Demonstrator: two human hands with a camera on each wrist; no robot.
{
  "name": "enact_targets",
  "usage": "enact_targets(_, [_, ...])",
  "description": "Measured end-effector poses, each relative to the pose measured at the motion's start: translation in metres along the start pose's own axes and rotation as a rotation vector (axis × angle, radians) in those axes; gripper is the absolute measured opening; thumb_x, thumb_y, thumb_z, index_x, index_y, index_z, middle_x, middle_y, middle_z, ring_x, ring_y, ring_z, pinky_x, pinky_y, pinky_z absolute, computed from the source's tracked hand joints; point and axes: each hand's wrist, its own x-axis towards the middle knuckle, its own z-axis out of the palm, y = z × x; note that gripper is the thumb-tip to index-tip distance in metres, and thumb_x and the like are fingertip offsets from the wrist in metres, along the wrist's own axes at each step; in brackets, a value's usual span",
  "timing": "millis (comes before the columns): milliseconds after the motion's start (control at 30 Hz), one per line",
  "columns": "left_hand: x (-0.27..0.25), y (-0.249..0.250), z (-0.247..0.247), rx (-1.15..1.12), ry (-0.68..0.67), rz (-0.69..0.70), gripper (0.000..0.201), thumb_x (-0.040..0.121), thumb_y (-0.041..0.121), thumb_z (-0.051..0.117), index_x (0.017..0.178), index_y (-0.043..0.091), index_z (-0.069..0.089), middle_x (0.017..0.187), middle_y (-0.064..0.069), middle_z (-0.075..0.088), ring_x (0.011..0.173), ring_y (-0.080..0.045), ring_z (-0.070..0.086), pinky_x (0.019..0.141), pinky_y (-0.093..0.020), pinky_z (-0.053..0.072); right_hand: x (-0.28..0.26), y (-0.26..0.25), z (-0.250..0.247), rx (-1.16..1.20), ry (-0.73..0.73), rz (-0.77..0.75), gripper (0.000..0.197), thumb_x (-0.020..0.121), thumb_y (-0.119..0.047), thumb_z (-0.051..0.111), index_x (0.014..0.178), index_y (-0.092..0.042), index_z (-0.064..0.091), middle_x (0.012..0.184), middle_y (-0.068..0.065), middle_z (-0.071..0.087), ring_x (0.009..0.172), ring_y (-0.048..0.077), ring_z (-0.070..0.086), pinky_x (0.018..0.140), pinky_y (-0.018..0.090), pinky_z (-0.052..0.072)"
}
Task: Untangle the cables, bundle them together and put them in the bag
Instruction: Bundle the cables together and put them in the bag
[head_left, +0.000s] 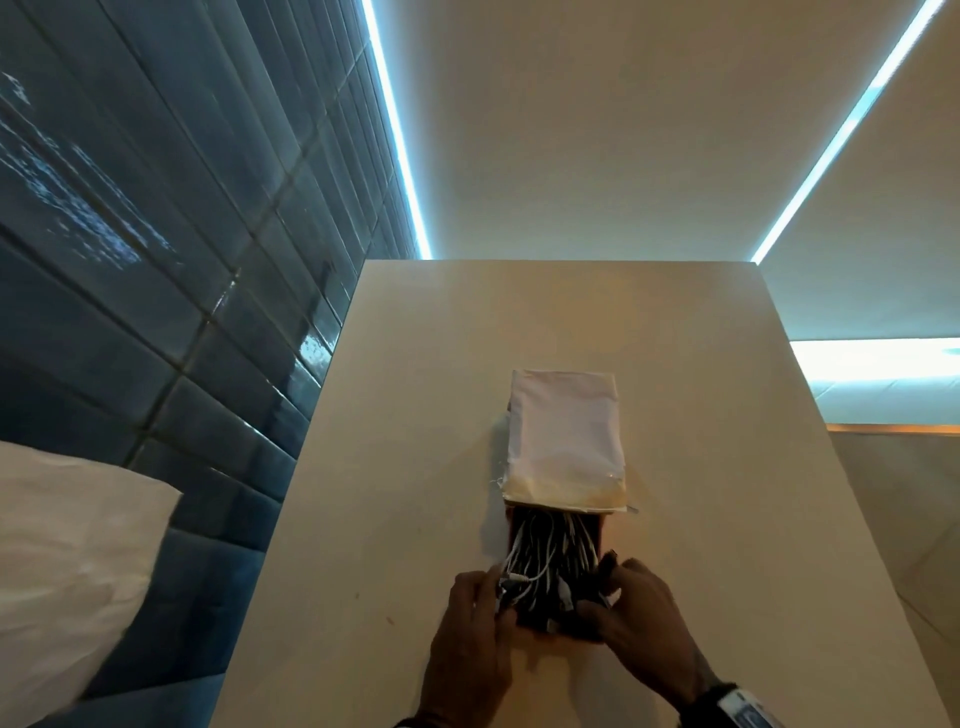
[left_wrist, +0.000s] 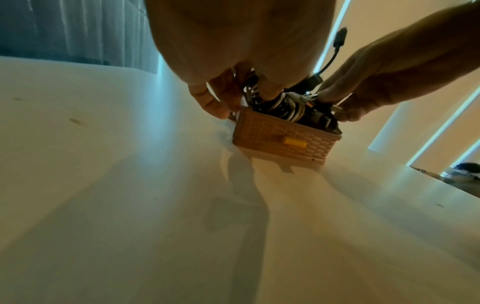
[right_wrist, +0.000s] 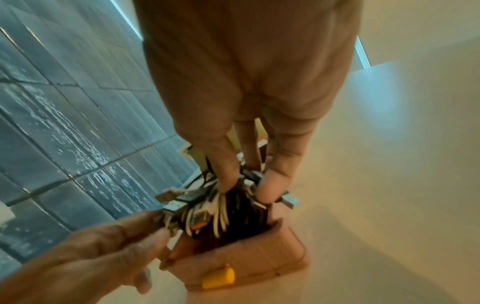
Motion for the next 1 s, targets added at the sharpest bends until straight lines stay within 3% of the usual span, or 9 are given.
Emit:
enact_targets(133, [0.002,0.008,-0.003,0.039,-0.036,0.053,0.039,0.093,0.033,0.045,0.128,0.019,0.057,0.108,0.009,0.043,0.082,-0.005,0.051,0.058,-0.014,0.041,0.012,0.002,0.003,0.036,0.045,0.072,0.028,0.063,-0.020,0.077,0.055,-0.028,0.051,0.066,-0.005,0.062,0.059,0.014,0.060,0.056,0.030,0.051])
enact_targets(200, [0.009,0.008,-0.005,0.051,-0.011,0.071,0.020,0.092,0.035,0.047,0.106,0.029,0.059,0.097,0.010,0.043,0.074,-0.006,0.050,0.055,-0.015,0.039,0.014,-0.002,0.003,0.068,0.052,0.065,0.026,0.060,-0.019,0.077,0.053,-0.024,0.052,0.057,-0.006,0.061,0.055,0.012,0.060,0.053,0.026,0.048])
enact_targets(367, [0.028,0.008,-0.009,-0.033,-0.053,-0.086,0.014,0.074,0.038,0.062,0.082,0.028,0.060,0.075,0.009,0.059,0.071,-0.013,0.059,0.061,-0.032,0.050,0.014,-0.008,0.007,0.150,0.076,0.087,0.018,0.059,-0.014,0.078,0.057,-0.015,0.060,0.052,-0.003,0.066,0.053,0.016,0.066,0.053,0.030,0.053])
enact_targets(433, [0.033,0.013,-0.010,-0.046,-0.056,-0.137,0.018,0.071,0.032,0.068,0.078,0.028,0.051,0.070,0.008,0.058,0.065,-0.012,0.057,0.059,-0.029,0.047,0.015,-0.008,0.009,0.156,0.102,0.080,0.017,0.058,-0.015,0.077,0.058,-0.010,0.061,0.052,0.000,0.066,0.053,0.017,0.065,0.053,0.029,0.051])
enact_targets(567, [0.036,0.018,-0.011,-0.006,-0.045,-0.136,0.033,0.067,0.027,0.069,0.079,0.030,0.038,0.081,0.011,0.045,0.060,-0.014,0.048,0.051,-0.024,0.038,0.020,-0.004,0.014,0.154,0.111,0.061,0.028,0.058,-0.024,0.083,0.058,-0.021,0.055,0.060,-0.007,0.063,0.058,0.006,0.058,0.049,0.018,0.040])
enact_targets(667, [0.036,0.019,-0.009,0.081,-0.131,-0.084,0.028,0.075,0.025,0.063,0.080,0.030,0.036,0.087,0.009,0.043,0.065,-0.020,0.050,0.053,-0.027,0.038,0.021,0.004,0.019,0.152,0.098,0.049,0.027,0.063,-0.030,0.079,0.067,-0.027,0.052,0.071,-0.009,0.063,0.067,0.010,0.058,0.053,0.024,0.039])
enact_targets(767, [0.034,0.020,-0.017,0.081,-0.233,-0.038,0.016,0.081,0.033,0.055,0.086,0.029,0.040,0.093,0.010,0.044,0.075,-0.018,0.053,0.062,-0.031,0.046,0.021,0.011,0.027,0.178,0.126,0.024,0.032,0.063,-0.035,0.077,0.066,-0.024,0.047,0.062,-0.004,0.060,0.061,0.018,0.056,0.052,0.036,0.039])
enact_targets(867, [0.029,0.022,-0.026,0.024,-0.269,-0.005,0.017,0.079,0.040,0.055,0.090,0.034,0.043,0.095,0.013,0.044,0.081,-0.013,0.054,0.068,-0.029,0.048,0.023,0.011,0.036,0.190,0.160,0.044,0.039,0.066,-0.030,0.078,0.066,-0.022,0.040,0.056,0.000,0.054,0.057,0.022,0.053,0.052,0.039,0.036])
enact_targets(1000, [0.027,0.030,-0.029,0.056,-0.289,-0.052,0.046,0.064,0.064,0.061,0.097,0.032,0.054,0.098,0.014,0.047,0.087,-0.005,0.056,0.070,-0.018,0.043,0.023,0.004,0.037,0.186,0.143,0.069,0.034,0.074,-0.030,0.075,0.074,-0.025,0.041,0.063,-0.004,0.055,0.059,0.015,0.050,0.051,0.023,0.034])
